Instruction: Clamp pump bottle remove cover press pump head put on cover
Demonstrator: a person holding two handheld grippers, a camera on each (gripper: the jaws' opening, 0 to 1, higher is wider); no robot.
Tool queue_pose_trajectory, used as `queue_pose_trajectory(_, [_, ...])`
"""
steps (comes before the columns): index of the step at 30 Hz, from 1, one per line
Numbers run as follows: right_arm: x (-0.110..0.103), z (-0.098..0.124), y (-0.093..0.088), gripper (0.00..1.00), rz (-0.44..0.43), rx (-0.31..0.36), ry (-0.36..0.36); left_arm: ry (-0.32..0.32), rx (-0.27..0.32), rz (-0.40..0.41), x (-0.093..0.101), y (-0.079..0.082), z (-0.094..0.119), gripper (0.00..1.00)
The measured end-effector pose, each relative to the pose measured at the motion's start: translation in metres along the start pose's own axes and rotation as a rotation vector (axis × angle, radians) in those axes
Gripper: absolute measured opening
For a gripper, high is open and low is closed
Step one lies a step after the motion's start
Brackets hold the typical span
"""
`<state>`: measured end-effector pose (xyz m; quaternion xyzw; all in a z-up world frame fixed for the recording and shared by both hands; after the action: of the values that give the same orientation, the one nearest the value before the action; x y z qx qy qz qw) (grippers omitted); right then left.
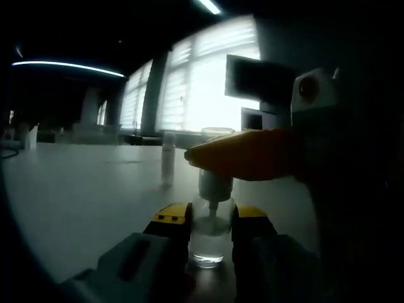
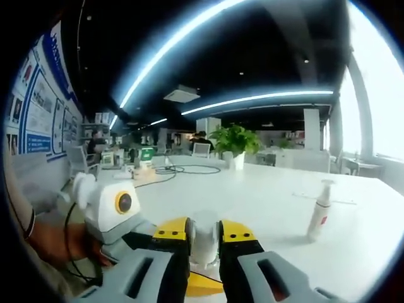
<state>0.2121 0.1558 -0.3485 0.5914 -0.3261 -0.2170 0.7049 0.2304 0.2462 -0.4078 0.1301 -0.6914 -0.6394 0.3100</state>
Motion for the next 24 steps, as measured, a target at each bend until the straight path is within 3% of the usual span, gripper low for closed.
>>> queue_pose_trajectory(19, [-0.0019, 0.0007, 0.0012, 0.12, 0.031, 0.002, 0.004, 0.004, -0.002, -0.007, 0.0018, -0.0003, -0.0004, 0.16])
queue_pose_trajectory(24, [0.0028, 0.0008, 0.006, 0.12, 0.027, 0.035, -0.009, 0.006, -0.003, -0.012, 0.0027, -0.0004, -0.0007, 0.16])
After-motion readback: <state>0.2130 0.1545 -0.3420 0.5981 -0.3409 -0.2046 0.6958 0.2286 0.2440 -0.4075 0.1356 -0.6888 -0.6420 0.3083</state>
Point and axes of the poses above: the point that each gripper's makers call its tool centre point, and the gripper's own axes: z roughly backward along the fingers, x roughly to its right, y roughly out of its top, the point moved 8 cm from there along z, roughly backward along the fingers, and after that the axes turned 11 degrees about z, right-handed, at the moved point
